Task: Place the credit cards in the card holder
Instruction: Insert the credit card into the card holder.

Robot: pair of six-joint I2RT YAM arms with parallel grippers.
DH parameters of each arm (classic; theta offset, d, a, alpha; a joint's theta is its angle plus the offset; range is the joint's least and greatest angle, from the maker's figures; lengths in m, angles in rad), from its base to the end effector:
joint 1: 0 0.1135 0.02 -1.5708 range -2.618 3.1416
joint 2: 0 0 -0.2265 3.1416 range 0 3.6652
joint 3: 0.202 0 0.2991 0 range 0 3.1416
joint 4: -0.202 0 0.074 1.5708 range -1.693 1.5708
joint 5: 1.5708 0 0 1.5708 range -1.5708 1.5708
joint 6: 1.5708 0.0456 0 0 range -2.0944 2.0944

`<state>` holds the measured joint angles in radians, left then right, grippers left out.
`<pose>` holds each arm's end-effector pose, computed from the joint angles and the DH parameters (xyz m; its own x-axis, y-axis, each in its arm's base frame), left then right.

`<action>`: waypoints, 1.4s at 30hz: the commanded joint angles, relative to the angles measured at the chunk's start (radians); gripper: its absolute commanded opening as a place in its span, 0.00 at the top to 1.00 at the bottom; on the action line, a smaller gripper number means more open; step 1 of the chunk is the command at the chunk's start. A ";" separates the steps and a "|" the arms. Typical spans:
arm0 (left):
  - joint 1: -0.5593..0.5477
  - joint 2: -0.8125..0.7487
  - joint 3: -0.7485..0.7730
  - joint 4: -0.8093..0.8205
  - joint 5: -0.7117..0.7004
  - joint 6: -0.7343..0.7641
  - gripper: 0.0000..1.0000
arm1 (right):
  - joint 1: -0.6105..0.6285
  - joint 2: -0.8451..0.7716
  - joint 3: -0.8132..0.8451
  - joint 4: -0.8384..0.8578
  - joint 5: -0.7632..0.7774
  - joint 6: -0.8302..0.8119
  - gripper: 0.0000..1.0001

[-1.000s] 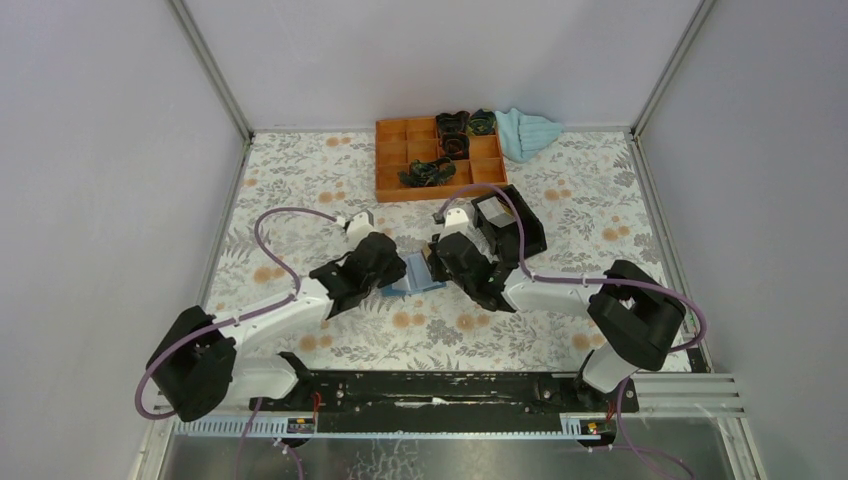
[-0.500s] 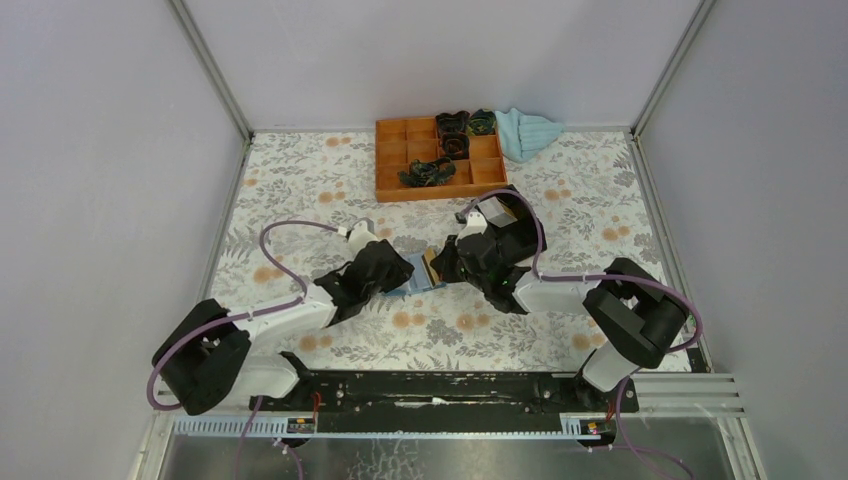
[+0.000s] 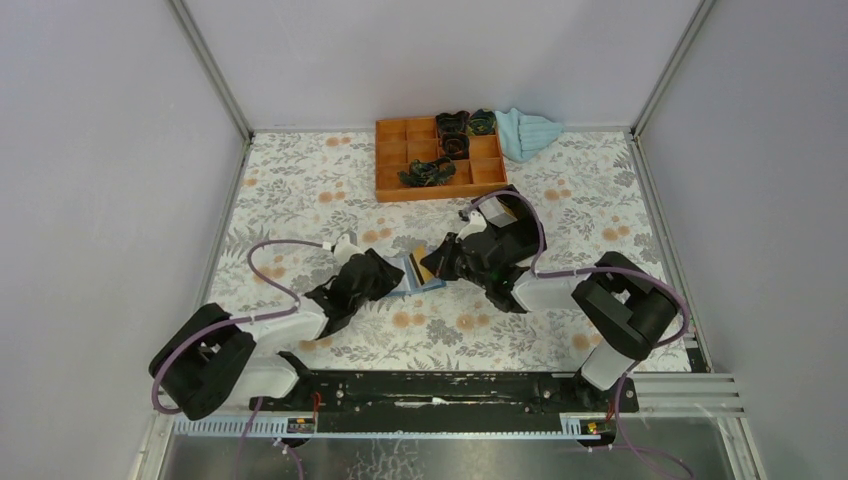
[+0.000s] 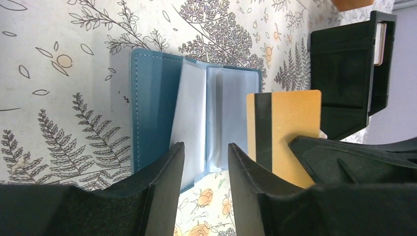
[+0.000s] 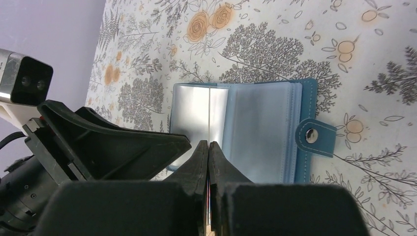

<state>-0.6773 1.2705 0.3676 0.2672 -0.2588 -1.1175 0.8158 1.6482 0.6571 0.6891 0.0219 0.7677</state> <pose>0.2229 -0.1643 0.0669 -0.6030 -0.6303 -0.4890 -0.2209 0.7209 -0.6568 0.2491 0.2632 0.0915 -0.6424 0.3305 -0.6915 -0.3720 0.6543 0.6584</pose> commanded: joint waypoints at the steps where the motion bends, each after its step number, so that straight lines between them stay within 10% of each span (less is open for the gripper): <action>1: 0.020 -0.036 -0.053 0.198 0.016 -0.019 0.54 | -0.009 0.022 -0.004 0.106 -0.059 0.059 1.00; 42: 0.209 0.230 -0.253 0.894 0.396 0.026 0.56 | -0.097 0.324 0.000 0.628 -0.440 0.427 1.00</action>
<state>-0.4862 1.4666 0.1417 1.0084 0.0933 -1.0981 0.7311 1.9480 0.6422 1.1587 -0.3641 1.1240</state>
